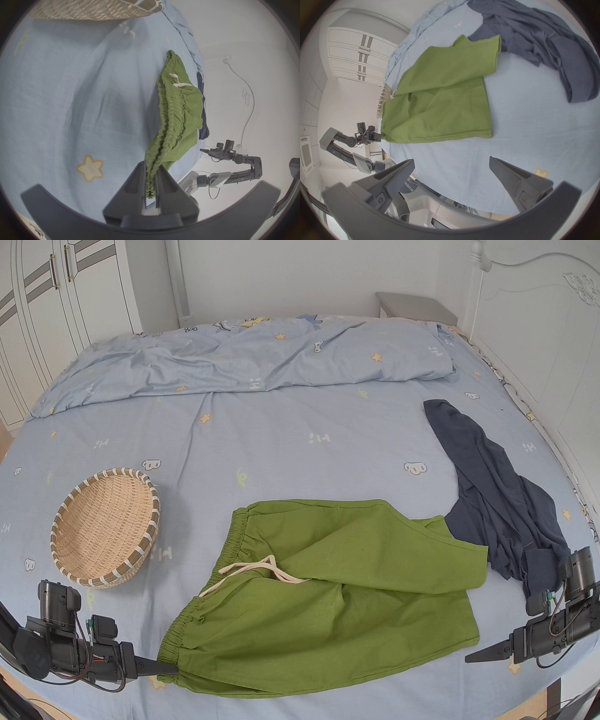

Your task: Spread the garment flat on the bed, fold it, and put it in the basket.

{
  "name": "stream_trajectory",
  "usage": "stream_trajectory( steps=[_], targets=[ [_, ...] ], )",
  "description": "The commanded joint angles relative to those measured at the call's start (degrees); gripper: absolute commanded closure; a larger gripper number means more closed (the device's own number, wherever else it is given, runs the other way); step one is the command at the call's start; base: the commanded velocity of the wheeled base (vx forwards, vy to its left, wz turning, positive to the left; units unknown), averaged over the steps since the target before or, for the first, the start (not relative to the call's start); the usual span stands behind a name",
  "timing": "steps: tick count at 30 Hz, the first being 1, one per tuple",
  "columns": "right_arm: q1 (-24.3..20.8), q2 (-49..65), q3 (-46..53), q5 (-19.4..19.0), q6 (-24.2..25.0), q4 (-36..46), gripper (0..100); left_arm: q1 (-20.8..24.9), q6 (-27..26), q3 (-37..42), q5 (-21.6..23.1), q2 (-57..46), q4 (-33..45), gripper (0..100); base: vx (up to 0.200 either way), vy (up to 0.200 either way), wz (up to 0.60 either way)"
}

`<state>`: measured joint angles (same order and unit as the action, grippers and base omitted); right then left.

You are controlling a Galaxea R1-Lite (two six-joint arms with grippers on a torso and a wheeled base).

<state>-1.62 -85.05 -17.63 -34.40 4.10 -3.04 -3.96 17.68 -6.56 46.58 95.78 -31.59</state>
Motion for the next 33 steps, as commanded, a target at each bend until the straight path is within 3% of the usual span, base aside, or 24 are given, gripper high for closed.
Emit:
stream_trajectory(
  steps=[1,11,19,24,33],
  targets=[
    [2.5,-7.8,0.0,-1.4,-1.4,-2.2,0,-0.5,0.1,1.3,0.2,-0.8,-0.8,100,0.0,0.0,0.0],
    [2.8,-15.7,-2.0,-2.9,-1.4,-12.2,0,-0.7,0.2,2.5,1.2,-2.4,-1.9,100,0.0,0.0,0.0],
    [2.8,-18.8,-4.3,-3.0,-1.5,-12.5,0,-0.5,0.2,2.5,1.2,-3.3,-1.9,100,0.0,0.0,0.0],
    [2.7,-18.9,-4.3,-6.4,-1.3,-14.1,0,-0.3,0.2,2.3,1.2,-3.3,-1.9,100,0.0,0.0,0.0],
    [2.9,-20.2,-4.9,-6.9,-1.3,-14.2,0,-0.4,0.2,2.4,1.1,-3.3,-1.9,100,0.0,0.0,0.0]
  ],
)
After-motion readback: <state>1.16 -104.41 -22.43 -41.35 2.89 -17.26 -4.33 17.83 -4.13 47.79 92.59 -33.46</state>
